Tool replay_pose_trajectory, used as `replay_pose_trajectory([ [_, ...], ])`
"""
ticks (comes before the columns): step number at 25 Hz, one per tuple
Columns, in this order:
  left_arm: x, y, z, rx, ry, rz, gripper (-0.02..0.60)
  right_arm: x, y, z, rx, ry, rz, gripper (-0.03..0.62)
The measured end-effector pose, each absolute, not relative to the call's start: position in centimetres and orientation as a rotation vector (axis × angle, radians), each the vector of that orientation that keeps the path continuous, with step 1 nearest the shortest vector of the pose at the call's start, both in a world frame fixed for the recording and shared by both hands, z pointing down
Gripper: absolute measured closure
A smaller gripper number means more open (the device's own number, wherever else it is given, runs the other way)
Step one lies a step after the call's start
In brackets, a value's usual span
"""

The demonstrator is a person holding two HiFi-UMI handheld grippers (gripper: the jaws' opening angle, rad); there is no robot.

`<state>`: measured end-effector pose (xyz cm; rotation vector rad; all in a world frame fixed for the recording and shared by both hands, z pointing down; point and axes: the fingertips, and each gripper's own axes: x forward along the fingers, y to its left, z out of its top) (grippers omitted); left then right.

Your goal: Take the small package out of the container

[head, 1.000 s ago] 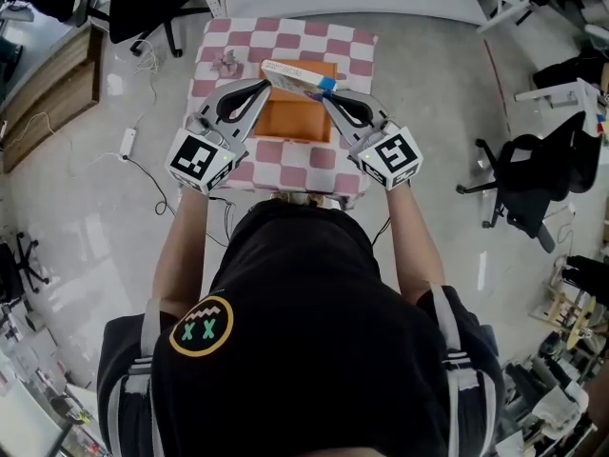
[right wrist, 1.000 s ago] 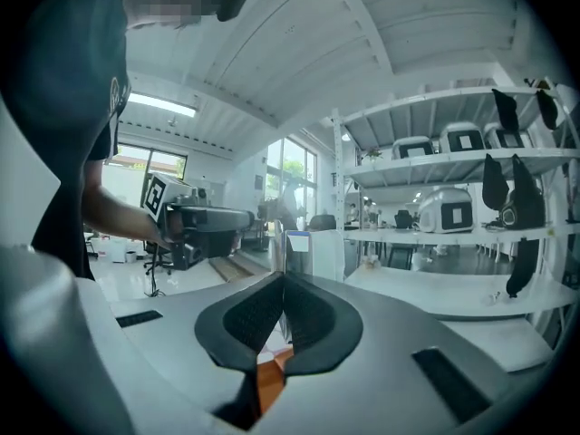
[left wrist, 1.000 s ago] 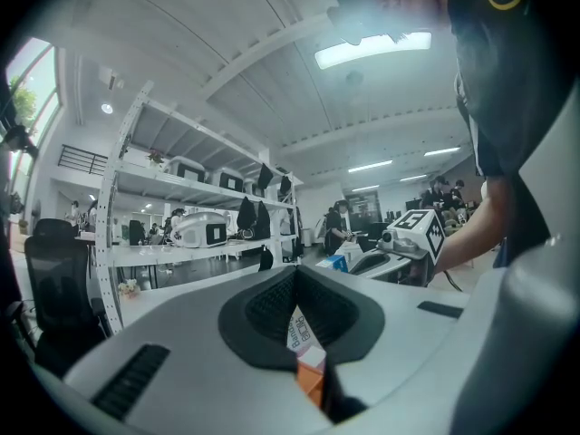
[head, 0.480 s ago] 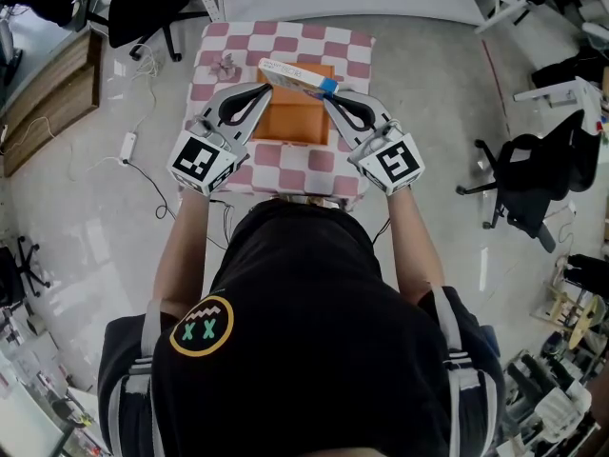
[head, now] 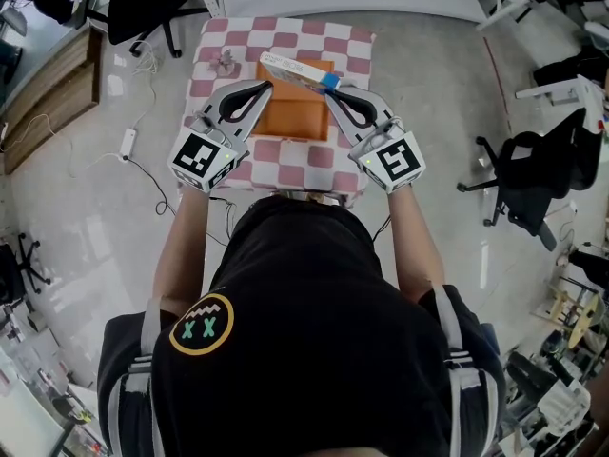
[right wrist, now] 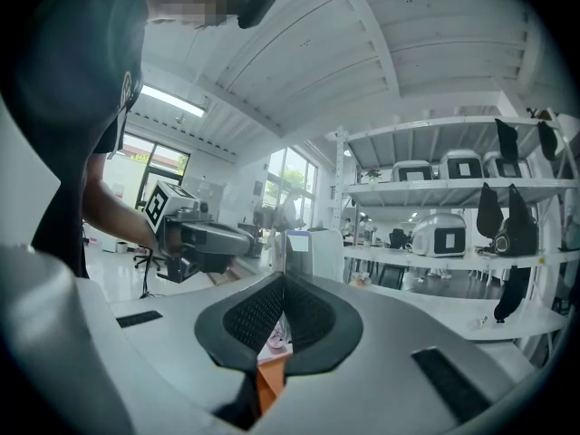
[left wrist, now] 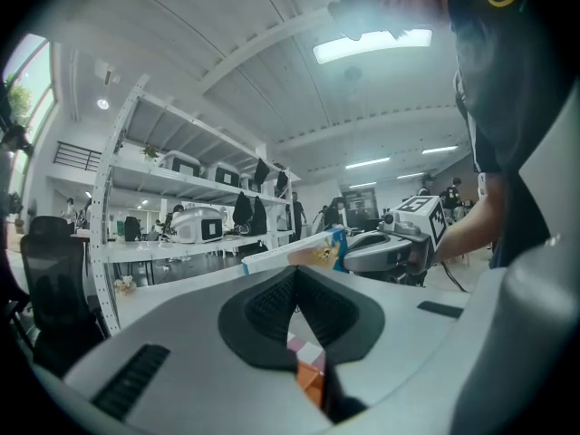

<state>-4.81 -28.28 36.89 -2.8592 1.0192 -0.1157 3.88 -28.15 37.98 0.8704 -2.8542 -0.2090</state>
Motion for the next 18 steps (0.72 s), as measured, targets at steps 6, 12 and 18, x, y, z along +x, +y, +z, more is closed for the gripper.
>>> replay_pose_trajectory([
  [6, -4.94, -28.18, 36.86, -2.859, 1.024, -0.113, 0.565, 3.74, -27.95, 37.48, 0.872, -2.860, -0.222, 0.574],
  [12, -4.66, -28.10, 36.98, -2.863, 1.019, -0.121, 0.565, 3.89, -28.02, 37.38, 0.875, -2.853, -0.229, 0.574],
  [18, -4.36, -28.29, 36.90, -2.862, 1.016, -0.119, 0.565, 4.24, -28.06, 37.85, 0.875, -2.836, -0.224, 0.574],
])
